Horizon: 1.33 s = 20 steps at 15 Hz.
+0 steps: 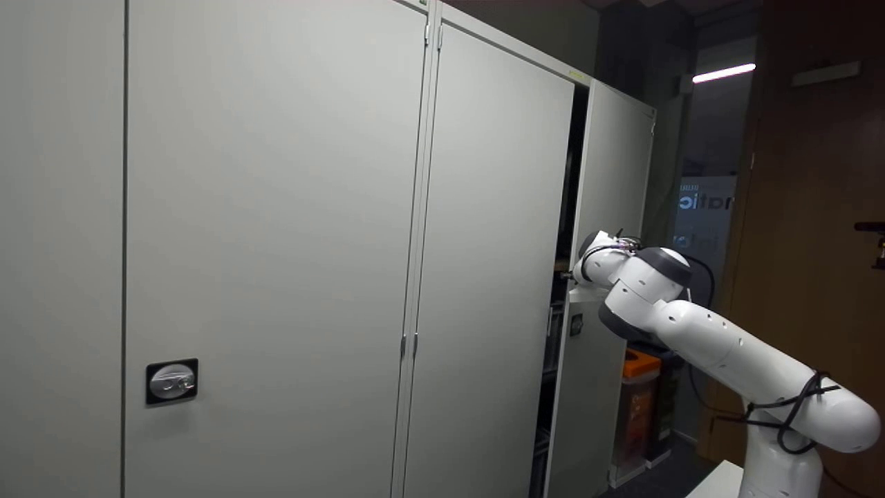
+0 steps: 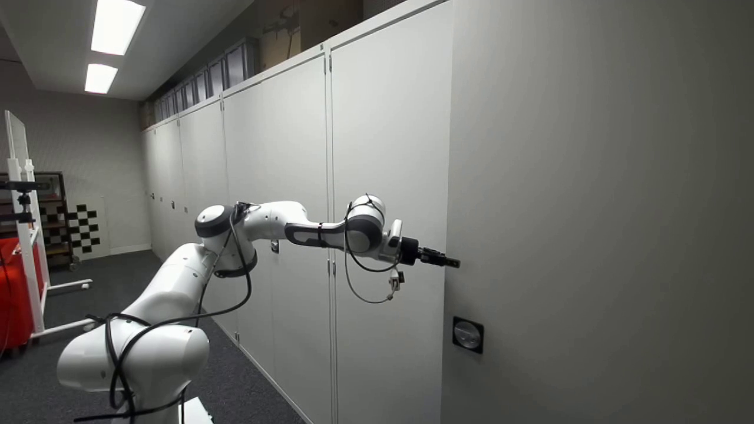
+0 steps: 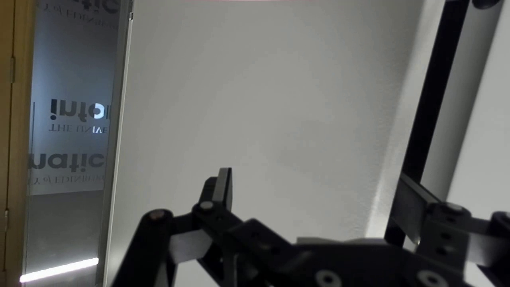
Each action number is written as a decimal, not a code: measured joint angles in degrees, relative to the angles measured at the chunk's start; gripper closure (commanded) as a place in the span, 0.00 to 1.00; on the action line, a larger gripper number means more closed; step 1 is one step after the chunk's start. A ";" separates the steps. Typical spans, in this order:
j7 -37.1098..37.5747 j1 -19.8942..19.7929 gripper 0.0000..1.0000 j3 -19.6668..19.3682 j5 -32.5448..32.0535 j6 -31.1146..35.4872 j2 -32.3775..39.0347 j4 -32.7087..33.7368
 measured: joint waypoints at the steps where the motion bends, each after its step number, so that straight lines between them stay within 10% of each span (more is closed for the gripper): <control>1: 0.00 0.36 0.00 -0.26 -0.41 0.00 0.00 -0.41; 20: 0.02 7.72 0.00 -5.86 -6.51 0.00 -0.02 -10.49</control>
